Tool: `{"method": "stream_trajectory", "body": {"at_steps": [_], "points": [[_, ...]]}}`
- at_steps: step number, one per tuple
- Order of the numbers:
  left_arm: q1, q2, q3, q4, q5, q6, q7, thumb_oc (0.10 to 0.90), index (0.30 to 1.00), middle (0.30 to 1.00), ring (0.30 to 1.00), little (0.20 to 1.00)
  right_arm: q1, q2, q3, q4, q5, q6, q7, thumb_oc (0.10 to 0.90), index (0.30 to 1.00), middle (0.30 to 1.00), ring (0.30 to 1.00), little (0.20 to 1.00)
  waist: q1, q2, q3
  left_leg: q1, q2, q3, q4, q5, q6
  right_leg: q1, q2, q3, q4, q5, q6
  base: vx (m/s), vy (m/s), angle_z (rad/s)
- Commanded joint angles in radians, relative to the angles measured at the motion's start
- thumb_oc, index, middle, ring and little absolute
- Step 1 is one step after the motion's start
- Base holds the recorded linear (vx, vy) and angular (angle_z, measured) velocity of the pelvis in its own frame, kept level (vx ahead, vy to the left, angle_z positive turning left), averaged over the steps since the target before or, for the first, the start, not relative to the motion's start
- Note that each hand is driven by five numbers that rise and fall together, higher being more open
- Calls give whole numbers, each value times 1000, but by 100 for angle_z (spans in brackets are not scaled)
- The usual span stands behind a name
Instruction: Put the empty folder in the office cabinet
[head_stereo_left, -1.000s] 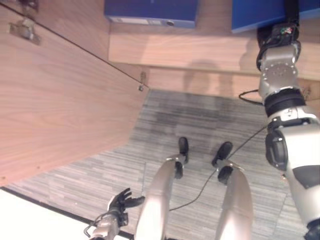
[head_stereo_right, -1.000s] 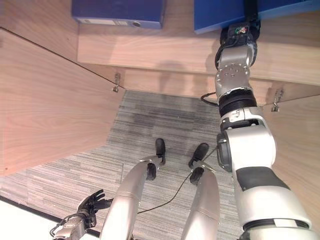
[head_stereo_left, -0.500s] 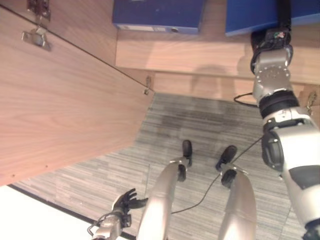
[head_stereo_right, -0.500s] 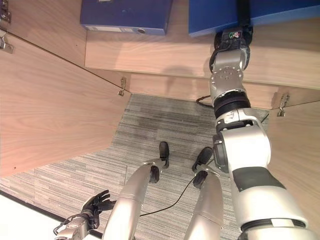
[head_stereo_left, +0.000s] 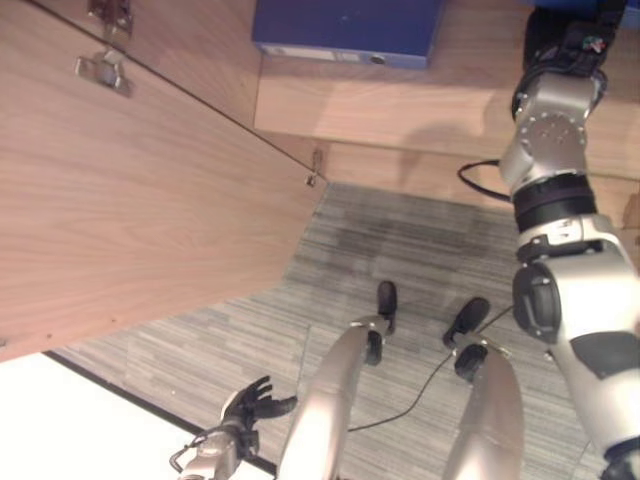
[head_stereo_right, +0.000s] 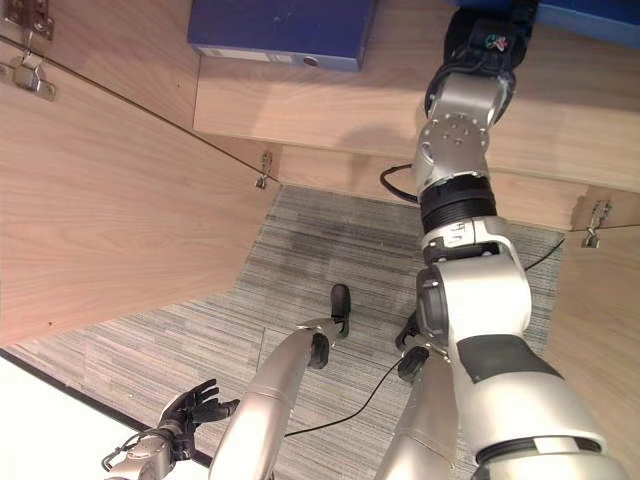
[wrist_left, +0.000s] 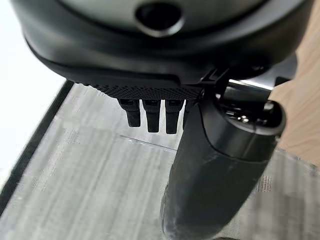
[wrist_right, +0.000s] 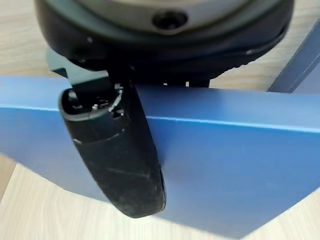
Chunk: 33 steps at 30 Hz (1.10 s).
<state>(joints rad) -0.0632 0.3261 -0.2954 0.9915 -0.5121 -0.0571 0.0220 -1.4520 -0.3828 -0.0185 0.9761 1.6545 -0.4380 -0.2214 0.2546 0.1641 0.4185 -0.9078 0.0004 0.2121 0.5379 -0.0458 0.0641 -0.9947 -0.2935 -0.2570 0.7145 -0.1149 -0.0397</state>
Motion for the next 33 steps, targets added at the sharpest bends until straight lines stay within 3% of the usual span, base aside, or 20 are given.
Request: {"method": "stream_trajectory", "body": {"at_steps": [1, 6, 9, 12, 16, 19, 25, 29, 33], "points": [[145, 104, 18, 179, 47, 27, 25, 800, 900, 900, 900, 900, -47, -112, 123, -32, -66, 82, 128, 800, 900, 900, 900, 900, 34, 11, -128, 14, -12, -74, -42, -85, -39, 61, 52, 47, 0, -109, 107, -14, -41, 10], [134, 143, 30, 207, 82, 21, -28, 800, 900, 900, 900, 900, -86, -224, 391, 141, -325, 363, 162, 800, 900, 900, 900, 900, 30, -13, -115, 12, -1, -67, -47, -72, -44, 61, 50, 45, -11, -94, 99, -20, -26, 5], [131, 144, 14, 199, 78, 22, -38, 800, 900, 900, 900, 900, -89, -239, 403, 204, -356, 397, 164, 800, 900, 900, 900, 900, 24, -16, -111, 10, 1, -67, -50, -70, -44, 58, 52, 46, -14, -93, 97, 0, 0, 0], [118, 142, -5, 189, 95, 24, -49, 800, 900, 900, 900, 900, -78, -251, 427, 309, -444, 475, 172, 800, 900, 900, 900, 900, 13, -22, -101, 7, 4, -67, -58, -65, -43, 53, 53, 45, -22, -88, 94, 0, 0, 0], [98, 139, -12, 188, 95, 24, -52, 800, 900, 900, 900, 900, -66, -249, 433, 350, -484, 508, 183, 800, 900, 900, 900, 900, 6, -26, -93, 5, 3, -62, -67, -62, -44, 48, 58, 46, -30, -84, 92, -6, 1, -2], [86, 139, -10, 193, 105, 23, -56, 800, 900, 900, 900, 900, -60, -246, 496, 331, -581, 550, 225, 800, 900, 900, 900, 900, 2, -29, -85, 5, 6, -57, -72, -57, -43, 45, 58, 46, -36, -78, 90, 0, 0, 0], [64, 160, 6, 188, 118, 24, -77, 800, 900, 900, 900, 900, -53, -270, 713, 192, -783, 596, 342, 800, 900, 900, 900, 900, -22, -45, -72, 13, 19, -48, -85, -45, -46, 50, 58, 39, -51, -66, 86, -2, 5, -5], [64, 161, 15, 188, 128, 18, -82, 800, 900, 900, 900, 900, -32, -273, 732, 100, -759, 585, 366, 800, 900, 900, 900, 900, -30, -50, -70, 18, 21, -47, -88, -44, -49, 55, 58, 37, -56, -64, 85, 9, 2, -10], [69, 147, 29, 200, 140, 5, -66, 800, 900, 900, 900, 900, 0, -248, 629, 2, -587, 500, 341, 800, 900, 900, 900, 900, -24, -49, -69, 23, 20, -50, -89, -47, -50, 61, 59, 38, -60, -63, 88, 16, -10, -6]]}}
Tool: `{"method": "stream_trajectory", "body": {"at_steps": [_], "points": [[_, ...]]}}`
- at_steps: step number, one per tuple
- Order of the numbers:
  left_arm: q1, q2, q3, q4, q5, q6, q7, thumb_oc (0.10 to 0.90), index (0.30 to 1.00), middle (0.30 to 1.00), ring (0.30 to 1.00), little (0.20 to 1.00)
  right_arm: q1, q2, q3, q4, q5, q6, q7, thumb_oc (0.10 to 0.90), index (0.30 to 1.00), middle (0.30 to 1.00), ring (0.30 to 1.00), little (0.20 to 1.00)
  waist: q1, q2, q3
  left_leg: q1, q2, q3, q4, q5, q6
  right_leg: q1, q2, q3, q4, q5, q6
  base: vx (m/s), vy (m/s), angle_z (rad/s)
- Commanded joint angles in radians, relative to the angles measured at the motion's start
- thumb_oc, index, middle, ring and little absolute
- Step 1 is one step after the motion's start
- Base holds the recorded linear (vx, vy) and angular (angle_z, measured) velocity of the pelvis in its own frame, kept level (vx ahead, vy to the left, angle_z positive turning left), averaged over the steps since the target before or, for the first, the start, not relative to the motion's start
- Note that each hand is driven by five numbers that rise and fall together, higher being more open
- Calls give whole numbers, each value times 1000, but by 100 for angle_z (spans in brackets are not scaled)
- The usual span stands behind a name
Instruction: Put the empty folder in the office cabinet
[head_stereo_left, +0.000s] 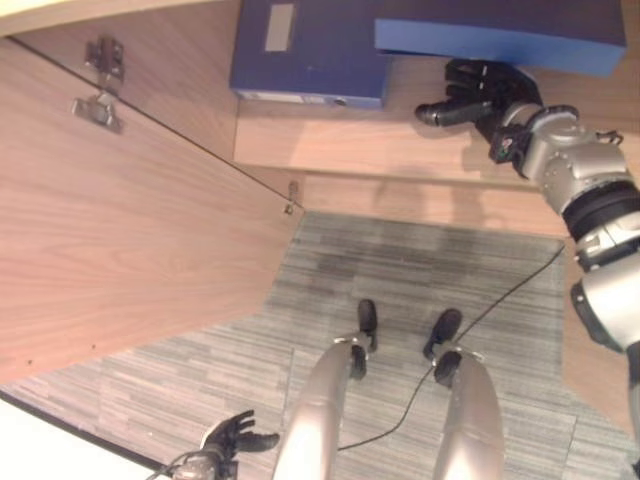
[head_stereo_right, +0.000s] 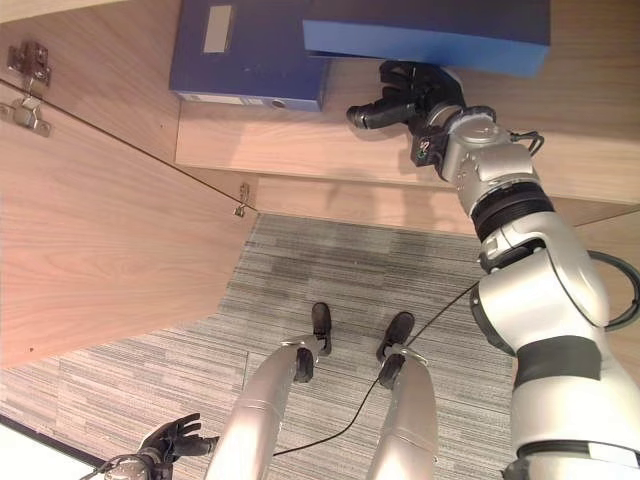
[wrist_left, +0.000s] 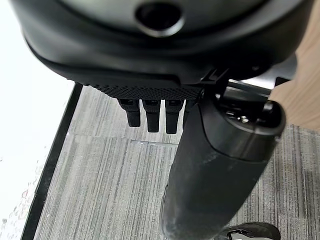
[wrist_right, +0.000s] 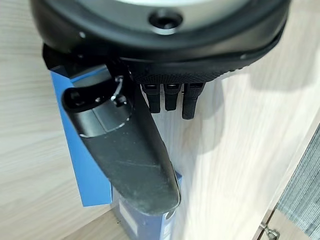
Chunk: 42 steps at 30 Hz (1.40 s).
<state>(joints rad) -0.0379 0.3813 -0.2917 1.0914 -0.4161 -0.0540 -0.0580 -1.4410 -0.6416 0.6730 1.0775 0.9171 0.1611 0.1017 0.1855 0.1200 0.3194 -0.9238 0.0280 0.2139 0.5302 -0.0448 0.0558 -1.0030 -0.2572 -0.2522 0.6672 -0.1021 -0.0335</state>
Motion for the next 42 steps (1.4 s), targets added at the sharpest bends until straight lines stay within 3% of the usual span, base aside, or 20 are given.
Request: {"method": "stream_trajectory", "body": {"at_steps": [1, 2, 7, 8, 9, 10, 11, 16, 22, 29, 36, 42], "points": [[48, 89, 28, 105, 47, 1, 20, 800, 900, 900, 900, 900, -9, 18, -91, -110, 175, -119, 9, 800, 900, 900, 900, 900, 48, -2, 30, 40, -8, -52, -83, -48, -41, 71, 22, 32, -12, -77, 83, 0, 0, 0], [51, 87, 37, 110, 46, -1, 27, 800, 900, 900, 900, 900, -9, 23, -128, -122, 207, -145, 2, 800, 900, 900, 900, 900, 53, 1, 28, 43, -9, -53, -86, -49, -40, 73, 23, 32, -12, -77, 83, 0, 0, 0], [52, 89, 55, 123, 34, 3, 26, 800, 900, 900, 900, 900, -16, 24, -120, -109, 197, -141, 7, 800, 900, 900, 900, 900, 59, 2, 28, 44, -10, -53, -85, -47, -39, 74, 21, 32, -9, -78, 82, 0, 0, 0], [41, 96, 63, 125, 23, 10, 15, 800, 900, 900, 900, 900, -56, -18, -22, -64, 54, -104, 23, 800, 900, 900, 900, 900, 51, -5, 28, 43, -8, -49, -87, -44, -39, 70, 20, 32, -11, -73, 81, -23, 30, 2], [33, 104, 64, 120, 17, 18, -1, 800, 900, 900, 900, 900, -91, -58, 125, -12, -178, -47, 55, 800, 900, 900, 900, 900, 38, -18, 30, 41, -5, -47, -92, -39, -39, 69, 20, 30, -20, -65, 76, -23, 31, 2], [32, 102, 65, 120, 17, 18, -1, 800, 900, 900, 900, 900, -95, -57, 127, -9, -180, -47, 57, 800, 900, 900, 900, 900, 37, -15, 32, 41, -5, -47, -92, -39, -39, 69, 20, 29, -20, -65, 76, -24, 38, 1], [28, 105, 66, 121, 18, 20, -6, 800, 900, 900, 900, 900, -106, -68, 205, 9, -311, -23, 88, 800, 900, 900, 900, 900, 30, -23, 32, 40, -3, -46, -96, -36, -40, 68, 20, 28, -24, -61, 74, 0, 0, 0], [14, 94, 69, 120, 20, 22, -11, 800, 900, 900, 900, 900, -132, -72, 431, -20, -713, -2, 173, 800, 900, 900, 900, 900, -2, -41, 32, 34, -2, -46, -105, -33, -43, 68, 25, 25, -44, -53, 72, -9, 24, -5], [-16, 87, 60, 112, 21, 18, -15, 800, 900, 900, 900, 900, -110, -78, 471, 43, -815, -3, 221, 800, 900, 900, 900, 900, -5, -41, 35, 32, -3, -49, -112, -30, -44, 67, 21, 22, -49, -50, 75, 0, 0, 0], [-16, 79, 53, 100, 12, 9, -8, 800, 900, 900, 900, 900, -121, -75, 521, 233, -1086, -9, 205, 800, 900, 900, 900, 900, 16, -33, 35, 38, -12, -54, -132, -22, -42, 72, 21, 21, -60, -43, 80, 1, 0, 1], [-33, 74, 69, 125, 35, 21, -20, 800, 900, 900, 900, 900, -38, -87, 518, 65, -1058, -8, 289, 800, 900, 900, 900, 900, 7, -43, 53, 56, -12, -53, -153, -16, -42, 84, 25, 19, -73, -43, 78, -1, -2, 0], [-34, 67, 67, 126, 33, 19, -18, 800, 900, 900, 900, 900, -10, -79, 493, 99, -1069, -7, 284, 800, 900, 900, 900, 900, 9, -41, 61, 59, -10, -53, -154, -12, -43, 90, 24, 16, -81, -38, 77, 0, 0, 0]]}}
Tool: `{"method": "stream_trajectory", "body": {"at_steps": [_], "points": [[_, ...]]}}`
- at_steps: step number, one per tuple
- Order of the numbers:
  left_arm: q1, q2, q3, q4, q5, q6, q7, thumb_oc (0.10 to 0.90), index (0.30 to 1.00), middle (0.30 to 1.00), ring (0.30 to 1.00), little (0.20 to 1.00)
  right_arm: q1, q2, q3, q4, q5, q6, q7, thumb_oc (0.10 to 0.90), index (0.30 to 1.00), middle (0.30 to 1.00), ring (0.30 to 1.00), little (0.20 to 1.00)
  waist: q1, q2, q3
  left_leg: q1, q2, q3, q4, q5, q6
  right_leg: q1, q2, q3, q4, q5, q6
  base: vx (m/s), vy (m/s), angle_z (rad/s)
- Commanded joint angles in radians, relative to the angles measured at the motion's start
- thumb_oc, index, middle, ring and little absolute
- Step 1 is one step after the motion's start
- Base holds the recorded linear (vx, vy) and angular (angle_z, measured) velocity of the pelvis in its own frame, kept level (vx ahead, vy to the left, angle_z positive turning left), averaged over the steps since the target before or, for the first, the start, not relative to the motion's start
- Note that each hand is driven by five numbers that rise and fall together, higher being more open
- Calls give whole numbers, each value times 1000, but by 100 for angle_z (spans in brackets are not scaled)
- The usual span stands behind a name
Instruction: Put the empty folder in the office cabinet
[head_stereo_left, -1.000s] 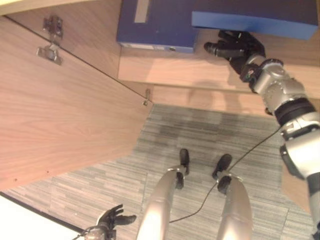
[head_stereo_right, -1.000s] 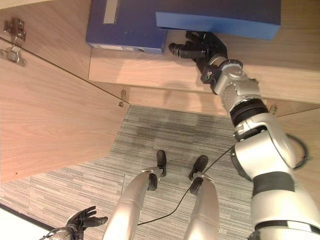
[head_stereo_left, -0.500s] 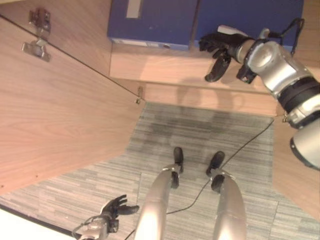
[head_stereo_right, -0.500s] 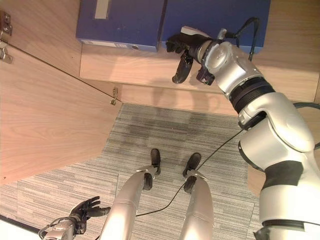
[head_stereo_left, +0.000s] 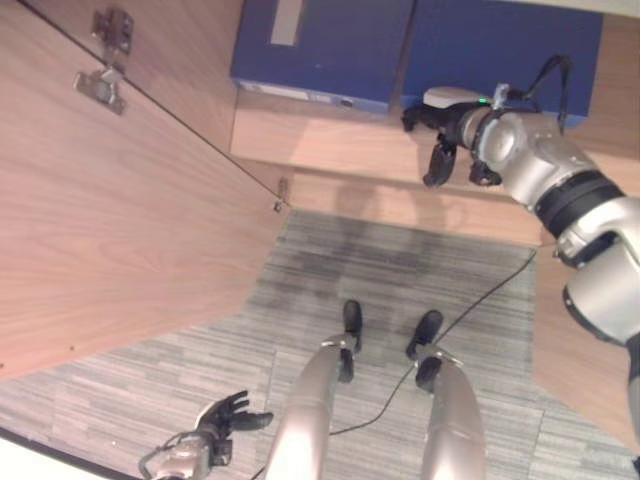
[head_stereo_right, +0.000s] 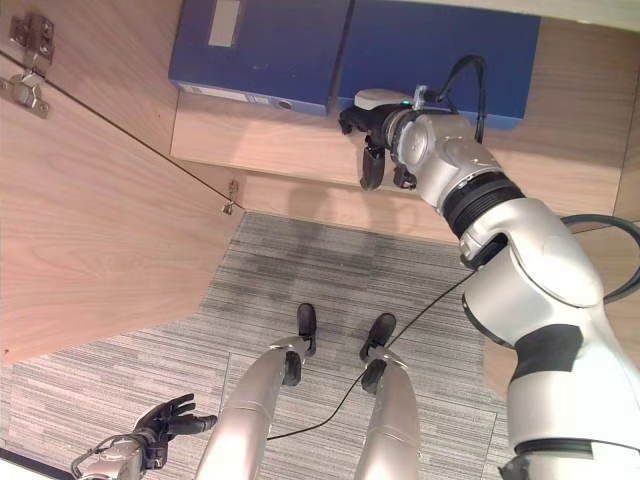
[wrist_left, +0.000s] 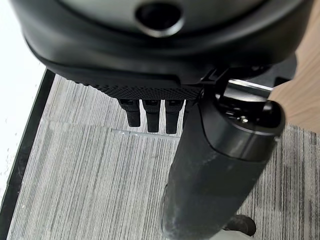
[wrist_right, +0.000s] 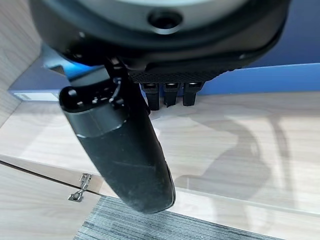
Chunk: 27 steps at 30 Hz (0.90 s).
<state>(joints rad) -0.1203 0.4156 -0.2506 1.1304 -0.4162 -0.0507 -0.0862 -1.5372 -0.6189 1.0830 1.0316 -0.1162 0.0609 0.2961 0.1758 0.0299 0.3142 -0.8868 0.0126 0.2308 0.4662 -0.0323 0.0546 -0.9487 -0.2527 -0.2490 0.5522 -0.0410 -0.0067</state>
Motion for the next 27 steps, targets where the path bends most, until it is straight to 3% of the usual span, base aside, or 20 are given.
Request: {"method": "stream_trajectory", "body": {"at_steps": [1, 7, 11, 17, 23, 24, 27], "points": [[48, 33, 25, 87, 32, 15, 13, 800, 900, 900, 900, 900, 90, -97, 77, 153, -42, 95, 84, 800, 900, 900, 900, 900, 19, 49, 68, 23, 6, -69, -92, -23, -43, 38, 20, 11, 31, -98, 50, 0, 0, 0], [23, 32, 24, 103, 34, 10, 31, 800, 900, 900, 900, 900, 128, -30, 4, 219, -51, 101, 19, 800, 900, 900, 900, 900, 19, 39, 56, 99, 7, -70, -174, 13, -62, 111, 42, -3, -64, -71, 58, -7, -29, -4], [20, 34, 34, 119, 44, 11, 42, 800, 900, 900, 900, 900, 177, 11, -18, 181, -91, 97, 5, 800, 900, 900, 900, 900, 11, 16, 29, 214, 5, -79, -279, 56, -86, 236, 68, -25, -188, -41, 67, 41, -62, -6], [26, 22, 48, 138, 63, 14, 44, 800, 900, 900, 900, 900, 235, 71, -31, 145, -175, 87, -4, 800, 900, 900, 900, 900, -4, -4, 0, 335, 11, -88, -349, 75, -102, 372, 91, -37, -294, -19, 74, 66, -65, -1], [27, -13, 65, 163, 85, 23, 61, 800, 900, 900, 900, 900, 262, 197, -36, 154, -388, 76, -66, 800, 900, 900, 900, 900, -25, -30, -36, 466, 23, -85, -425, 91, -119, 518, 139, -37, -415, 0, 77, 63, -59, -9], [125, -2, 75, 75, 78, 4, 51, 800, 900, 900, 900, 900, 282, 154, -55, 135, -425, 57, -85, 800, 900, 900, 900, 900, -12, -15, -46, 494, 25, -90, -449, 101, -119, 549, 147, -42, -443, 8, 80, 43, -44, -12], [110, -18, 62, 110, 87, 0, 59, 800, 900, 900, 900, 900, 283, 179, -66, 118, -459, 60, -146, 800, 900, 900, 900, 900, -26, -23, -55, 524, 31, -83, -470, 108, -126, 578, 161, -35, -473, 16, 81, 18, -29, -3]]}}
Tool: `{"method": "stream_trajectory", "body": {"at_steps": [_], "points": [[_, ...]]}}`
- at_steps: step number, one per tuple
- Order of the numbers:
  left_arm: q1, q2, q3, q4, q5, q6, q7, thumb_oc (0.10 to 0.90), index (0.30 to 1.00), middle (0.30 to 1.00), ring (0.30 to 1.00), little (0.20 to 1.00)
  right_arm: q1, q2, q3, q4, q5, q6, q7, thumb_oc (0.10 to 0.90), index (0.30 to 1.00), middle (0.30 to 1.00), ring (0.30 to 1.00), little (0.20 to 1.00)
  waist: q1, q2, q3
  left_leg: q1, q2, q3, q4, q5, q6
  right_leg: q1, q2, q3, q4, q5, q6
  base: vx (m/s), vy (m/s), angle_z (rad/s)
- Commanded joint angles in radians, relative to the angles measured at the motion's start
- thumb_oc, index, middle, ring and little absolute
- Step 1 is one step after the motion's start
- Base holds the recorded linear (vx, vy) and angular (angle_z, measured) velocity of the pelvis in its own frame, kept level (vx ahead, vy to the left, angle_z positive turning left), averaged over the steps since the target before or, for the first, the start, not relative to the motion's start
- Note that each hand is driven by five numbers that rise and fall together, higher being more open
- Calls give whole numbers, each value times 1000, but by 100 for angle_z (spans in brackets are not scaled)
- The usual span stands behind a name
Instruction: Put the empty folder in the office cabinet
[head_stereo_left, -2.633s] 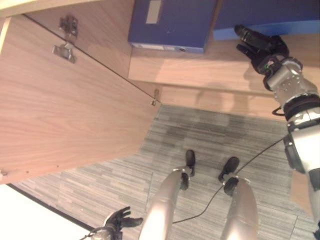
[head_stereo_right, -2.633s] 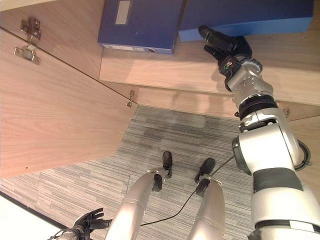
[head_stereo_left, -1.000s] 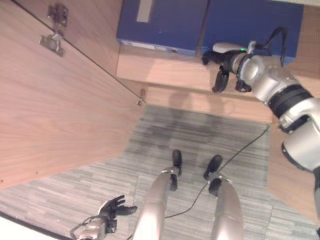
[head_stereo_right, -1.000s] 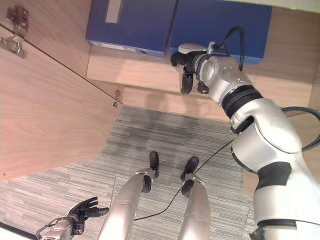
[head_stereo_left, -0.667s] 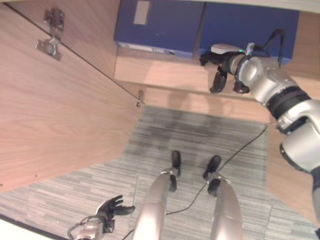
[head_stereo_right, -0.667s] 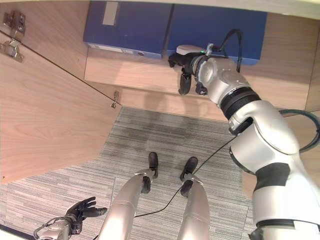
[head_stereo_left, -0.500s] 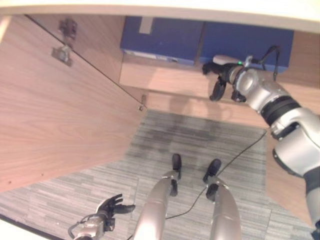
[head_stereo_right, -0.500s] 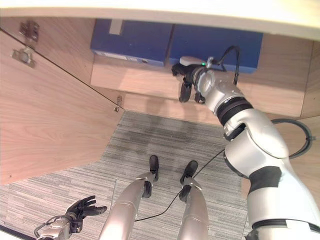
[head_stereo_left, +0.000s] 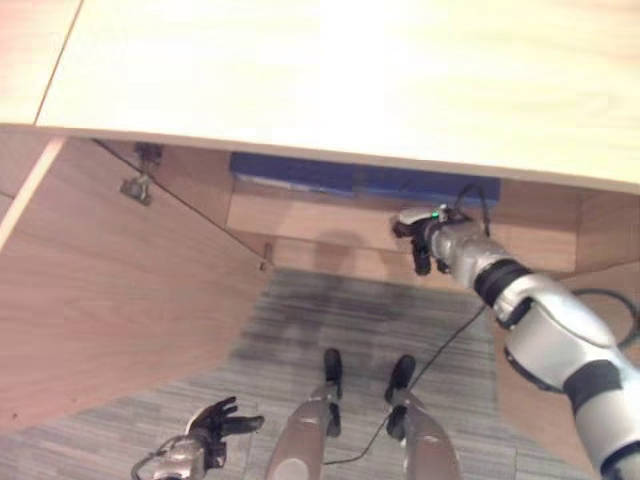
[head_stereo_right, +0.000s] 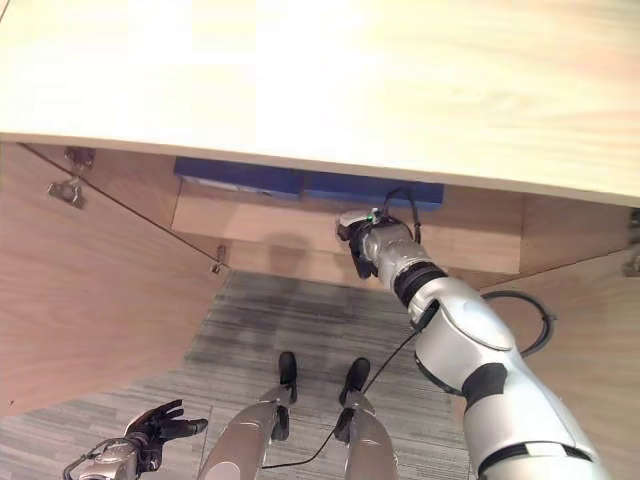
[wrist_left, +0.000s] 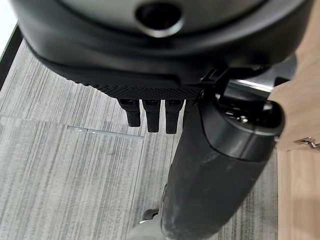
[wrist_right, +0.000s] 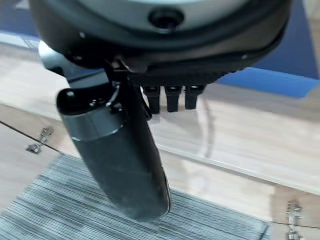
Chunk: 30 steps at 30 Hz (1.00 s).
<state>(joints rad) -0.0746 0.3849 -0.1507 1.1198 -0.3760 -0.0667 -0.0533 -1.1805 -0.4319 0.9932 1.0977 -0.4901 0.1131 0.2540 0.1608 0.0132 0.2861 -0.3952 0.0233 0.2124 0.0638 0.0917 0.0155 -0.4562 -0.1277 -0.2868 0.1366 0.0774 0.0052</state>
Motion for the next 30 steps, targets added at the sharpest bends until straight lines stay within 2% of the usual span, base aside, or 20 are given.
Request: {"method": "stream_trajectory", "body": {"at_steps": [1, 2, 5, 8, 10, 12, 13, 14, 16, 18, 21, 22, 23, 26, 30], "points": [[62, 4, -36, 132, 63, 21, 35, 800, 900, 900, 900, 900, -56, 5, 27, 26, -100, 0, -121, 800, 900, 900, 900, 900, -12, -12, -33, 50, 24, -65, -78, -13, -89, 104, 44, 4, -75, -99, 69, -49, -56, -1], [56, -5, -31, 149, 78, 25, 41, 800, 900, 900, 900, 900, -49, 21, 23, 4, -110, -2, -113, 800, 900, 900, 900, 900, -16, -19, -34, 47, 28, -53, -80, 10, -83, 106, 46, -6, -88, -76, 62, -49, -92, -7], [45, -17, 5, 196, 108, 37, 59, 800, 900, 900, 900, 900, -24, 39, 30, -106, -150, -11, -94, 800, 900, 900, 900, 900, -34, -48, -52, 89, 42, -46, -97, 12, -91, 157, 73, 3, -133, -66, 62, 6, -103, -8], [48, -33, 28, 197, 124, 44, 62, 800, 900, 900, 900, 900, 25, 34, 19, -212, -150, -19, -74, 800, 900, 900, 900, 900, -47, -66, -63, 127, 58, -41, -88, 3, -96, 209, 85, 10, -164, -62, 63, 12, -90, -9], [42, -41, 37, 193, 123, 45, 63, 800, 900, 900, 900, 900, 66, 16, -11, -320, -84, -17, -56, 800, 900, 900, 900, 900, -57, -84, -61, 133, 65, -40, -25, -22, -97, 239, 85, 19, -162, -62, 58, -42, -76, -10], [37, -55, 36, 184, 125, 46, 57, 800, 900, 900, 900, 900, 100, 8, -29, -344, -27, -20, -51, 800, 900, 900, 900, 900, -57, -99, -59, 145, 60, -48, 66, -79, -91, 264, 82, 27, -161, -62, 53, -53, -45, -9], [37, -55, 36, 184, 125, 46, 57, 800, 900, 900, 900, 900, 100, 7, -29, -344, -27, -20, -51, 800, 900, 900, 900, 900, -57, -99, -59, 145, 60, -48, 66, -79, -91, 264, 82, 27, -161, -62, 53, -68, -26, -11], [27, -78, 20, 180, 137, 50, 50, 800, 900, 900, 900, 900, 146, 7, -39, -325, 7, -18, -47, 800, 900, 900, 900, 900, -61, -111, -72, 186, 60, -68, 133, -114, -85, 285, 81, 27, -171, -59, 49, -40, -5, -5], [25, -92, 7, 187, 166, 56, 43, 800, 900, 900, 900, 900, 203, 4, -57, -333, 73, -15, -26, 800, 900, 900, 900, 900, -76, -120, -109, 227, 45, -102, 166, -126, -84, 302, 88, 32, -186, -51, 52, -9, 34, 1], [35, -105, 6, 204, 188, 57, 37, 800, 900, 900, 900, 900, 266, -16, -89, -380, 168, -24, 0, 800, 900, 900, 900, 900, -87, -116, -145, 289, 35, -141, 153, -143, -85, 321, 105, 50, -196, -46, 59, 50, 103, -11], [36, -146, 11, 228, 185, 60, 28, 800, 900, 900, 900, 900, 391, -54, -162, -446, 318, -44, 1, 800, 900, 900, 900, 900, -113, -96, -193, 392, 11, -170, 34, -199, -69, 337, 116, 79, -203, -33, 72, 4, 192, -38], [29, -162, 22, 226, 190, 65, 21, 800, 900, 900, 900, 900, 492, -85, -232, -485, 399, -51, -12, 800, 900, 900, 900, 900, -131, -81, -214, 420, -6, -164, -30, -205, -61, 334, 106, 81, -196, -22, 83, -53, 209, -14], [30, -162, 20, 226, 190, 65, 20, 800, 900, 900, 900, 900, 494, -87, -233, -487, 399, -50, -11, 800, 900, 900, 900, 900, -130, -81, -215, 421, -7, -164, -33, -203, -61, 334, 106, 81, -195, -22, 83, -85, 209, -17], [6, -179, 12, 233, 196, 67, 21, 800, 900, 900, 900, 900, 644, -82, -352, -468, 524, -61, -56, 800, 900, 900, 900, 900, -147, -53, -232, 453, -37, -164, -116, -181, -50, 317, 84, 85, -181, 17, 105, -129, 204, -17], [-30, -207, -8, 239, 207, 59, 50, 800, 900, 900, 900, 900, 804, -15, -501, -382, 660, -78, -124, 800, 900, 900, 900, 900, -173, -31, -236, 448, -83, -166, -151, -166, -29, 265, 36, 88, -162, 69, 131, -191, 224, -5]]}}
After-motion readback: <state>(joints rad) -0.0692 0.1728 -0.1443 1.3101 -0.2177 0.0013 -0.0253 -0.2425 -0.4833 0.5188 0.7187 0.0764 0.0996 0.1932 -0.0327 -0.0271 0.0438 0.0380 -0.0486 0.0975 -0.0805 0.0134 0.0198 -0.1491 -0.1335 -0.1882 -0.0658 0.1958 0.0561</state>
